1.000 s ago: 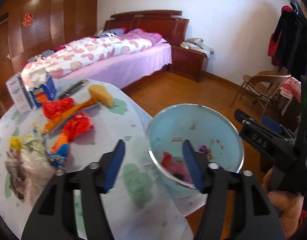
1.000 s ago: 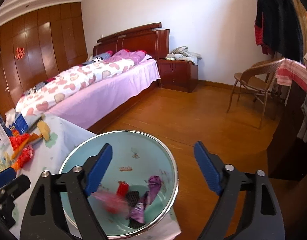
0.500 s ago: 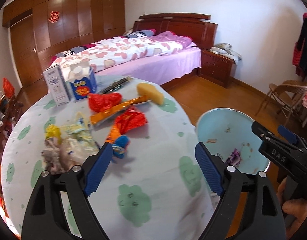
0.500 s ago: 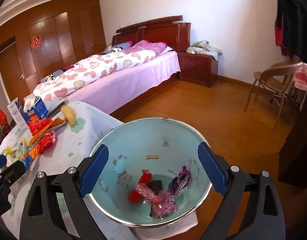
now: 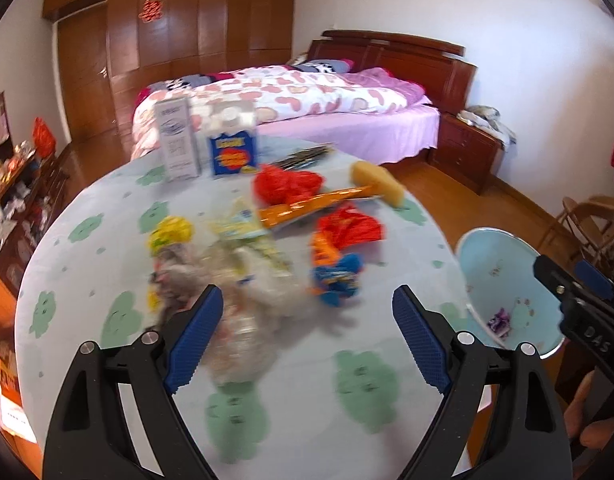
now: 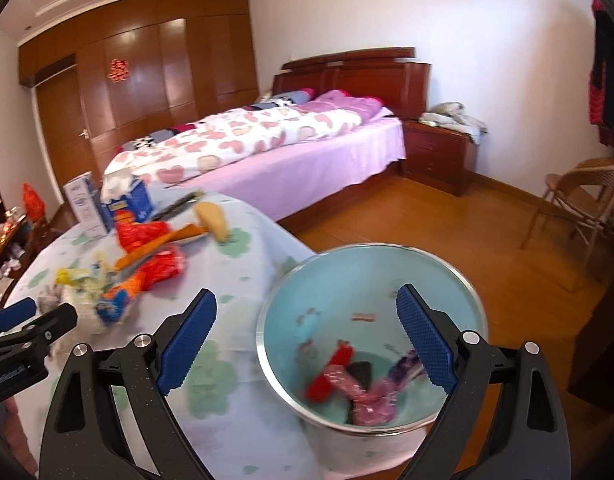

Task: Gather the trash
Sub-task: 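Grasp the orange foil wrapper with the right tool while the left tool grasps the patterned cloth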

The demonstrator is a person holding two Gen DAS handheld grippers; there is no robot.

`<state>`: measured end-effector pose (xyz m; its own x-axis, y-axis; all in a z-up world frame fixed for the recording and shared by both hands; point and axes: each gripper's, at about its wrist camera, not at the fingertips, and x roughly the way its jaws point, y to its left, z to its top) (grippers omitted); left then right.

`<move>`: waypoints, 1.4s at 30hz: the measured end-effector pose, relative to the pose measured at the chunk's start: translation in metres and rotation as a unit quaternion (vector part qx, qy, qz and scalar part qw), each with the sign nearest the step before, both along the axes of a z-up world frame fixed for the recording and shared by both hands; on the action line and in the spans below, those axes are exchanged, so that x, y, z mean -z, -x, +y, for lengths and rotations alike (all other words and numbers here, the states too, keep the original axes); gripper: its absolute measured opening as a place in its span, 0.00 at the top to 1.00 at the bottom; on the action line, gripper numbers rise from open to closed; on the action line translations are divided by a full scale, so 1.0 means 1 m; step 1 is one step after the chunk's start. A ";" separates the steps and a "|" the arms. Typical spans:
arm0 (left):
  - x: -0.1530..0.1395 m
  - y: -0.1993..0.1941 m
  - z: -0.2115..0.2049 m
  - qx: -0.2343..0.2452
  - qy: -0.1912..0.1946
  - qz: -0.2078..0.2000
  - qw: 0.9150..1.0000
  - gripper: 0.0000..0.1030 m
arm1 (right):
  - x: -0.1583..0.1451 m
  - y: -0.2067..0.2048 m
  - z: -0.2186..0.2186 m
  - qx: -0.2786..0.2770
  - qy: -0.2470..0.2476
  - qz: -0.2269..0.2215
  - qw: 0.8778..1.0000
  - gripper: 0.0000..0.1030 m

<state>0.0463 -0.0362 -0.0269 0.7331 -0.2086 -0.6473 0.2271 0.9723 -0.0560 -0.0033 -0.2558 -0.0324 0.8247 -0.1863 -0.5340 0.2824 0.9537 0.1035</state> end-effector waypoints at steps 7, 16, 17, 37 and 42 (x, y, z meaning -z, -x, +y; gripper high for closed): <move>0.012 -0.007 0.066 -0.056 0.021 0.014 0.998 0.18 | 0.002 -0.015 0.042 -0.056 -0.014 0.013 0.998 0.13; 0.015 -0.011 0.114 -0.089 0.021 0.010 0.996 0.18 | 0.000 -0.036 0.089 -0.116 -0.021 0.020 0.993 0.25; 0.015 -0.012 0.118 -0.092 0.023 0.010 0.995 0.18 | 0.000 -0.040 0.091 -0.120 -0.024 0.022 0.992 0.26; 0.020 -0.022 0.120 -0.051 0.061 0.019 0.997 0.28 | 0.041 -0.125 0.118 -0.164 -0.087 0.115 0.976 0.74; 0.026 -0.027 0.106 -0.038 0.064 0.029 0.997 0.28 | 0.032 -0.107 0.117 -0.174 -0.083 0.098 0.976 0.90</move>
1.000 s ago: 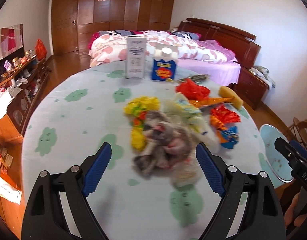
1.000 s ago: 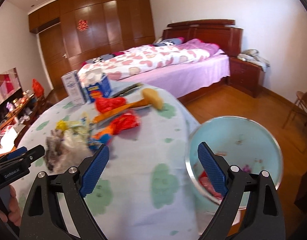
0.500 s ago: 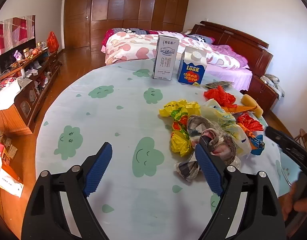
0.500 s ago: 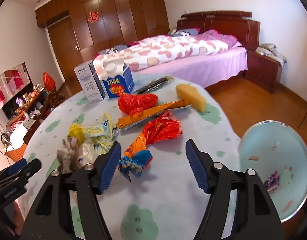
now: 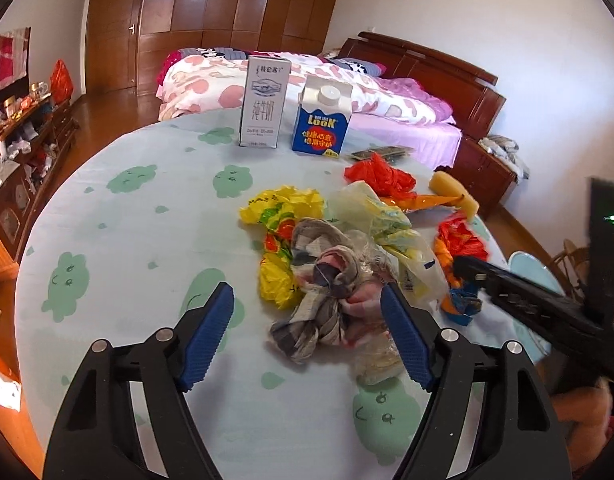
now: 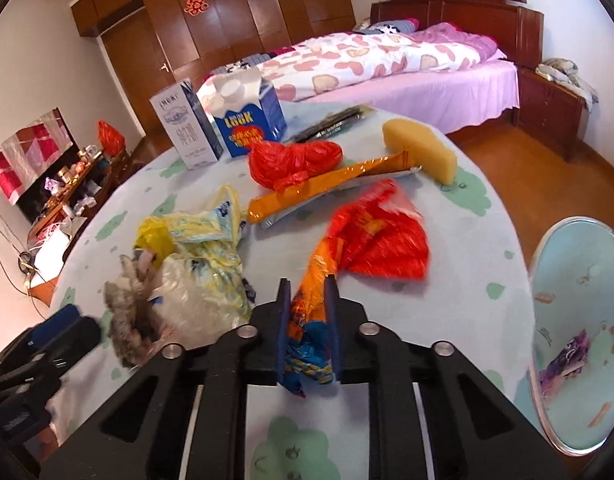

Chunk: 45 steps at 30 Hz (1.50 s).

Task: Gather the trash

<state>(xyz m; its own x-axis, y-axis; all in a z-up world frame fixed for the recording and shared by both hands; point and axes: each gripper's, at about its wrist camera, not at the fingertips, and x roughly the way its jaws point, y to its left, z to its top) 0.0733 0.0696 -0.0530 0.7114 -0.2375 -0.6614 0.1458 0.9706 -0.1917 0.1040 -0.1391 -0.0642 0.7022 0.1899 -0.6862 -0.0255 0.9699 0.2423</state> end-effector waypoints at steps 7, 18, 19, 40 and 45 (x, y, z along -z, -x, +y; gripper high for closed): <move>0.016 -0.011 -0.009 0.001 0.005 0.036 0.999 0.48 | -0.011 0.028 -0.002 -0.005 0.023 -0.032 0.999 0.93; 0.003 0.004 0.010 -0.005 0.018 0.011 1.000 0.78 | -0.009 0.015 -0.009 0.016 -0.013 -0.019 1.000 0.51; 0.000 0.006 0.013 -0.004 0.022 0.008 1.000 0.79 | -0.007 0.008 -0.005 0.018 -0.011 -0.015 1.000 0.50; 0.001 0.011 0.006 0.007 0.009 0.012 1.000 0.45 | -0.018 0.055 0.000 -0.016 0.076 -0.047 0.996 0.75; 0.027 -0.003 -0.010 0.005 -0.010 0.051 0.999 0.62 | -0.019 0.071 -0.009 -0.010 0.082 -0.054 0.995 0.75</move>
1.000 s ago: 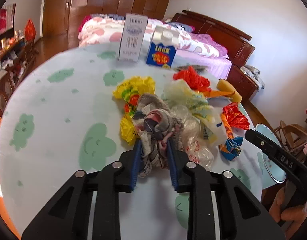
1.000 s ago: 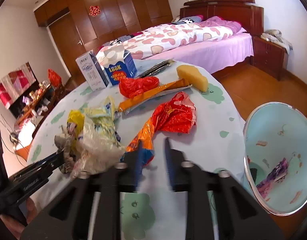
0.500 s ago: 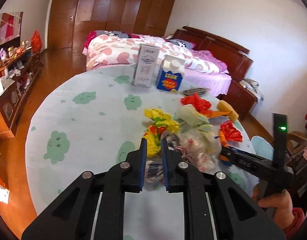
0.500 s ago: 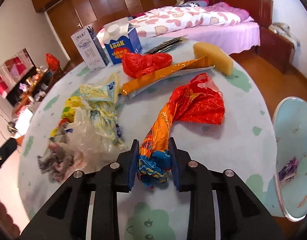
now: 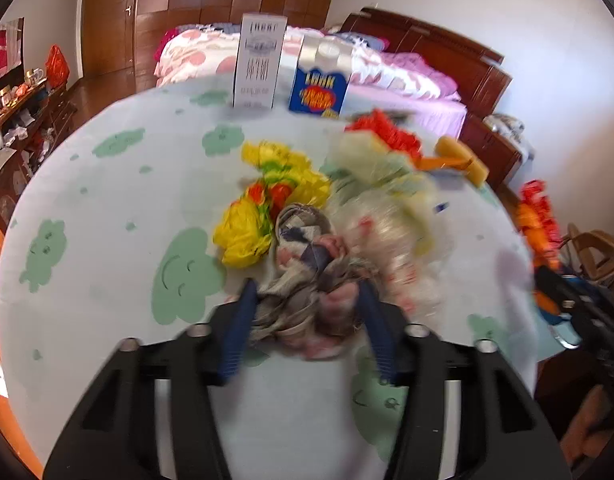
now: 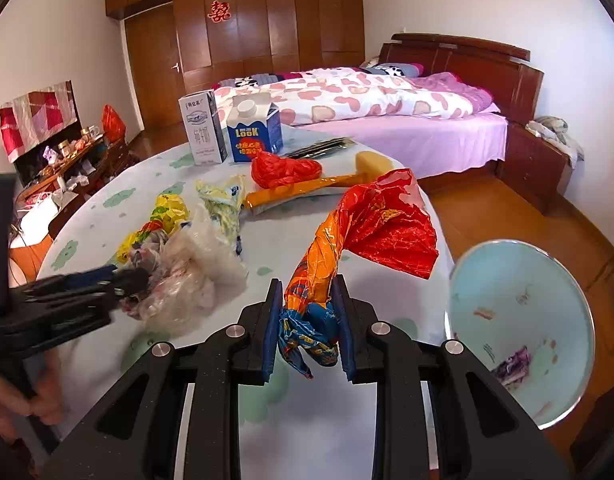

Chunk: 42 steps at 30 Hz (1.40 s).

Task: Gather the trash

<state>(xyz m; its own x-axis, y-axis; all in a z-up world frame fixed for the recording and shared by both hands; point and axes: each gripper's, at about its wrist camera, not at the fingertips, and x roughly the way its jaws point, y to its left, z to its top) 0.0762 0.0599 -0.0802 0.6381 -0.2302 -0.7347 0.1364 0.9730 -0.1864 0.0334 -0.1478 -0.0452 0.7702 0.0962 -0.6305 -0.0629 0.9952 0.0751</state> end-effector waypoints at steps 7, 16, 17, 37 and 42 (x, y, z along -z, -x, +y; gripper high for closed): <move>-0.007 0.010 0.014 0.004 0.010 -0.007 1.000 0.77 | -0.003 0.008 -0.006 0.010 -0.015 -0.012 1.000 0.75; -0.043 0.048 0.037 0.013 0.008 -0.057 0.998 0.76 | -0.016 0.020 -0.003 0.001 -0.003 -0.040 0.999 0.75; -0.048 0.050 0.040 0.006 0.010 -0.063 0.998 0.76 | -0.017 0.021 -0.002 -0.002 -0.002 -0.042 0.999 0.75; -0.100 0.057 -0.049 0.067 0.001 -0.123 0.990 0.76 | -0.038 0.055 -0.044 0.021 0.027 -0.075 0.997 0.75; -0.101 0.057 -0.084 0.094 -0.006 -0.124 0.988 0.76 | -0.041 0.061 -0.066 0.049 0.031 -0.082 0.995 0.75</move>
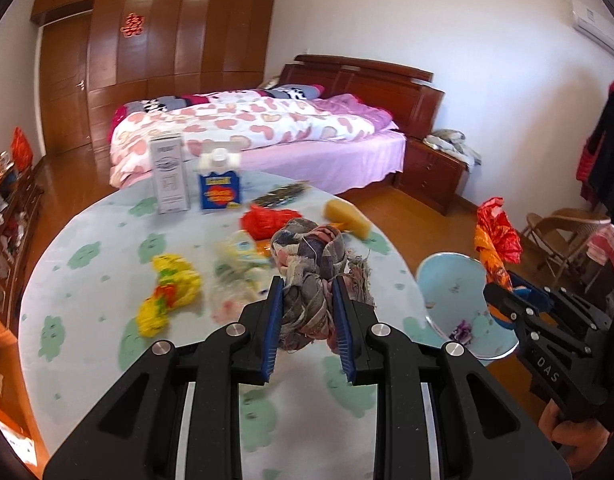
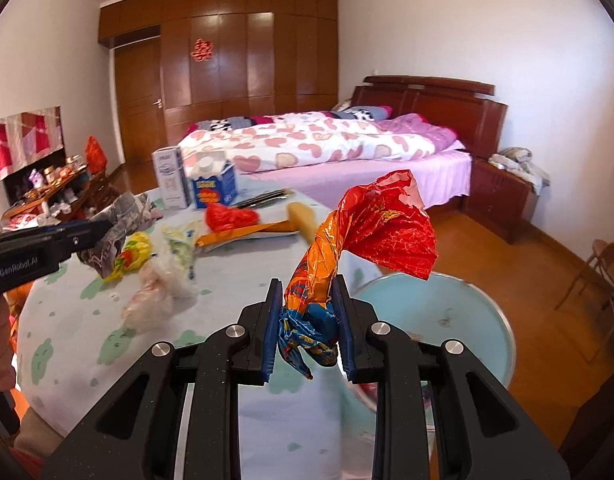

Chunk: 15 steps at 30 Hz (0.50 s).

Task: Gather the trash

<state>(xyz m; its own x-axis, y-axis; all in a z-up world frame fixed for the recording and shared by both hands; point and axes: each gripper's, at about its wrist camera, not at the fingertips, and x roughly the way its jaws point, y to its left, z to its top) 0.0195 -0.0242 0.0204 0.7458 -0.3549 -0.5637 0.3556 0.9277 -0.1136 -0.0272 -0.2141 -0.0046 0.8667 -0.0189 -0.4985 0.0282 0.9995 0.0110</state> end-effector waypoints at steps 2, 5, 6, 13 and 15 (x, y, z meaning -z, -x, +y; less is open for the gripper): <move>0.002 -0.001 -0.010 0.007 -0.004 0.001 1.000 0.76 | 0.000 0.000 -0.009 0.011 -0.003 0.000 1.000 0.75; 0.003 -0.004 -0.024 0.016 -0.006 0.007 1.000 0.76 | 0.001 0.000 -0.020 0.024 -0.006 0.002 1.000 0.75; 0.004 -0.004 -0.027 0.018 -0.007 0.007 1.000 0.76 | 0.002 -0.001 -0.024 0.028 -0.006 0.004 1.000 0.75; 0.003 -0.010 -0.051 0.027 -0.015 0.004 1.000 0.76 | 0.007 -0.003 -0.043 0.050 -0.013 0.010 0.999 0.75; 0.002 -0.011 -0.058 0.031 -0.017 0.005 0.999 0.76 | 0.009 -0.004 -0.048 0.056 -0.018 0.012 0.998 0.75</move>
<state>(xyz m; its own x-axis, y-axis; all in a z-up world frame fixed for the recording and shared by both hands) 0.0307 -0.0825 0.0179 0.7172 -0.3807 -0.5836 0.4114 0.9074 -0.0864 -0.0233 -0.2623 -0.0132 0.8479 -0.0967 -0.5212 0.1408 0.9890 0.0457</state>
